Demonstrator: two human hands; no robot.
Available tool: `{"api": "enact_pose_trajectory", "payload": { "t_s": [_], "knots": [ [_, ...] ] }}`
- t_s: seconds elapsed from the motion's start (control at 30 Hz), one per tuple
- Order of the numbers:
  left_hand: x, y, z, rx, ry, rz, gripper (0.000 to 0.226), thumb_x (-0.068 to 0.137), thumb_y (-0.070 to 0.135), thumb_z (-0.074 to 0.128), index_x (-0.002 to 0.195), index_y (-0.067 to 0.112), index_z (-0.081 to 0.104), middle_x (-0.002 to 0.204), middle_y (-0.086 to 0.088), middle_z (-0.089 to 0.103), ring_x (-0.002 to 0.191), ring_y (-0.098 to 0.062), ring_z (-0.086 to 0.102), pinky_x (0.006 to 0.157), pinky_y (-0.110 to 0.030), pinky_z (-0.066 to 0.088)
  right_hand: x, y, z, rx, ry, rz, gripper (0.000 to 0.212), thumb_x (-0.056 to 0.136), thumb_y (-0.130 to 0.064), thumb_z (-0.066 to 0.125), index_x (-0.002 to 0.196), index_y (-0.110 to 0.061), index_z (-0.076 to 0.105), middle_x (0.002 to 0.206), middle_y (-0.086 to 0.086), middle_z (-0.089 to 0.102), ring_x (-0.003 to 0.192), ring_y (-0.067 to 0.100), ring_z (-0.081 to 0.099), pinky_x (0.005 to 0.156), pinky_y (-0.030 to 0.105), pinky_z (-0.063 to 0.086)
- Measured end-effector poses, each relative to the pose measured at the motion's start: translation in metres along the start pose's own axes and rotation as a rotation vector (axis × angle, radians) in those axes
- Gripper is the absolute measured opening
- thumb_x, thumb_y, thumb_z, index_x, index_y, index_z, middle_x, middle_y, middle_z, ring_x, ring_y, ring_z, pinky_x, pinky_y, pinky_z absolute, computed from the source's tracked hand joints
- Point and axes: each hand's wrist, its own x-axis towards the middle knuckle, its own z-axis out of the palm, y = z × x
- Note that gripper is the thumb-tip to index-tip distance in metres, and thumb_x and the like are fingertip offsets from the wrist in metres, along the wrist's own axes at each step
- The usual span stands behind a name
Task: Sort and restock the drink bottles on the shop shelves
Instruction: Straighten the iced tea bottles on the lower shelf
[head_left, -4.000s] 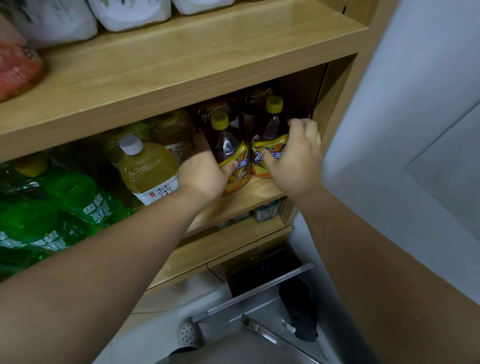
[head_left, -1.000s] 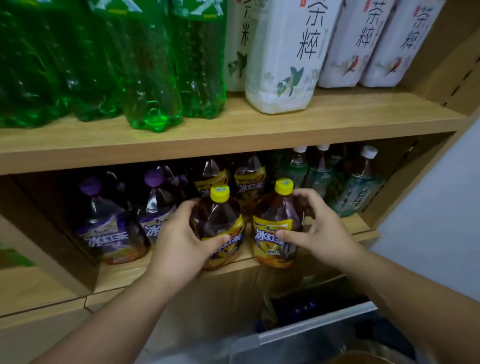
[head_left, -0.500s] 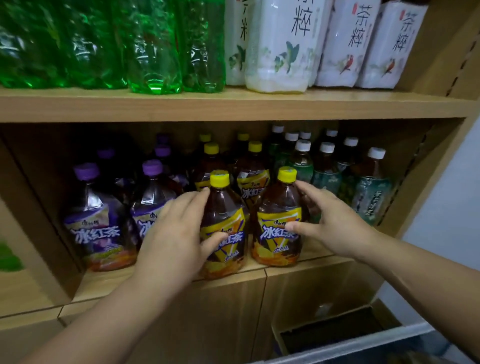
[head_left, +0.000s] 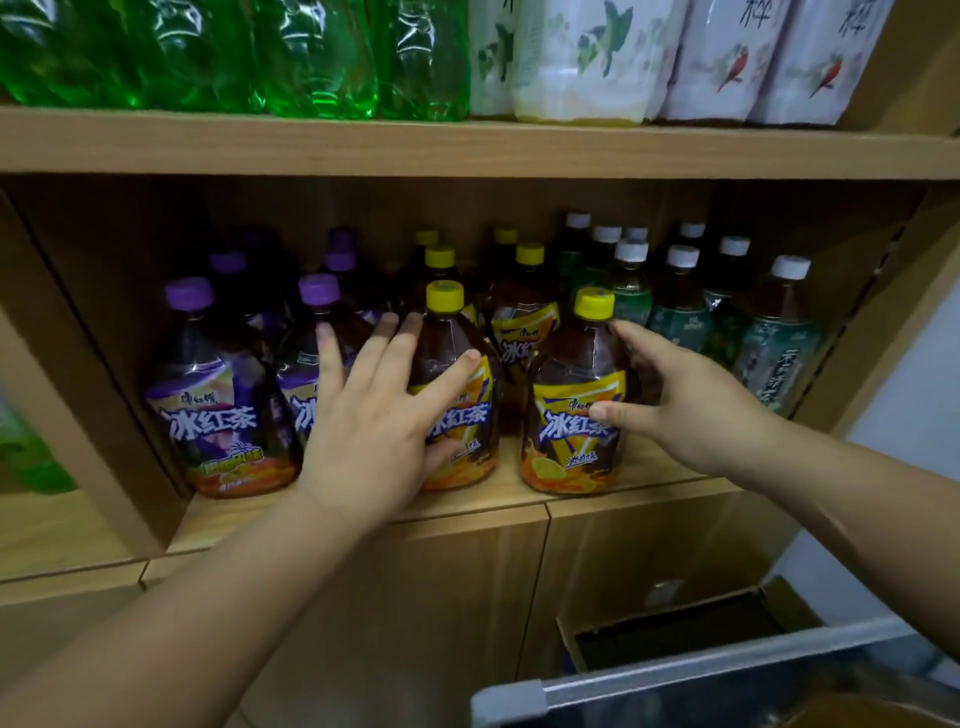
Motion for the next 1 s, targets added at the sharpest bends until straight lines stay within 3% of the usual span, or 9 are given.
{"api": "enact_pose_trajectory", "payload": {
  "t_s": [0.17, 0.33, 0.43, 0.5, 0.67, 0.83, 1.0],
  "knots": [
    [0.014, -0.017, 0.013, 0.035, 0.002, 0.066, 0.090, 0.066, 0.052, 0.089, 0.145, 0.029, 0.054, 0.146, -0.029, 0.050, 0.131, -0.046, 0.053, 0.117, -0.062, 0.017, -0.002, 0.001, 0.001, 0.019, 0.017, 0.015, 0.090, 0.085, -0.031, 0.081, 0.158, -0.041, 0.028, 0.147, -0.005, 0.054, 0.135, 0.016, 0.050, 0.103, 0.032, 0.045],
    [0.017, -0.026, 0.022, 0.058, 0.026, 0.105, 0.082, 0.073, 0.057, 0.081, 0.145, 0.028, 0.055, 0.145, -0.030, 0.051, 0.120, -0.046, 0.060, 0.115, -0.056, 0.024, -0.001, 0.003, 0.001, 0.058, 0.008, 0.024, 0.087, 0.085, -0.030, 0.081, 0.156, -0.043, 0.031, 0.129, -0.015, 0.049, 0.123, 0.006, 0.048, 0.100, 0.028, 0.045],
    [0.014, -0.029, 0.025, 0.067, 0.057, 0.135, 0.081, 0.076, 0.060, 0.076, 0.147, 0.028, 0.052, 0.147, -0.029, 0.049, 0.120, -0.046, 0.060, 0.115, -0.056, 0.026, -0.002, 0.004, 0.002, 0.131, -0.001, 0.060, 0.089, 0.084, -0.030, 0.082, 0.155, -0.049, 0.030, 0.137, -0.010, 0.056, 0.127, 0.017, 0.057, 0.101, 0.045, 0.055],
    [0.012, -0.034, 0.028, 0.071, 0.078, 0.154, 0.084, 0.077, 0.061, 0.075, 0.148, 0.024, 0.048, 0.150, -0.027, 0.048, 0.122, -0.044, 0.058, 0.116, -0.055, 0.026, -0.001, 0.004, 0.004, 0.127, -0.001, 0.073, 0.090, 0.085, -0.030, 0.081, 0.155, -0.049, 0.028, 0.142, -0.005, 0.057, 0.127, 0.021, 0.059, 0.098, 0.049, 0.057],
    [0.007, -0.044, 0.038, 0.073, 0.127, 0.177, 0.088, 0.083, 0.066, 0.064, 0.151, 0.016, 0.040, 0.154, -0.019, 0.046, 0.126, -0.037, 0.055, 0.117, -0.052, 0.027, 0.015, -0.005, 0.007, 0.103, -0.064, 0.052, 0.081, 0.093, -0.025, 0.073, 0.157, -0.041, 0.026, 0.136, -0.009, 0.059, 0.123, 0.019, 0.060, 0.099, 0.046, 0.057],
    [0.006, -0.042, 0.040, 0.043, 0.154, 0.159, 0.088, 0.081, 0.066, 0.065, 0.150, 0.017, 0.041, 0.152, -0.017, 0.049, 0.124, -0.037, 0.058, 0.117, -0.051, 0.027, 0.039, -0.016, 0.017, -0.041, -0.072, 0.023, 0.083, 0.096, -0.032, 0.070, 0.160, -0.038, 0.018, 0.144, 0.000, 0.059, 0.125, 0.025, 0.061, 0.100, 0.044, 0.055],
    [0.005, -0.035, 0.037, -0.005, 0.157, 0.104, 0.092, 0.075, 0.059, 0.080, 0.148, 0.015, 0.045, 0.151, -0.018, 0.051, 0.125, -0.038, 0.058, 0.119, -0.049, 0.022, 0.048, -0.019, 0.023, -0.174, -0.022, -0.038, 0.080, 0.097, -0.035, 0.067, 0.161, -0.032, 0.019, 0.145, 0.002, 0.060, 0.129, 0.027, 0.058, 0.104, 0.041, 0.051]
  ]
}}
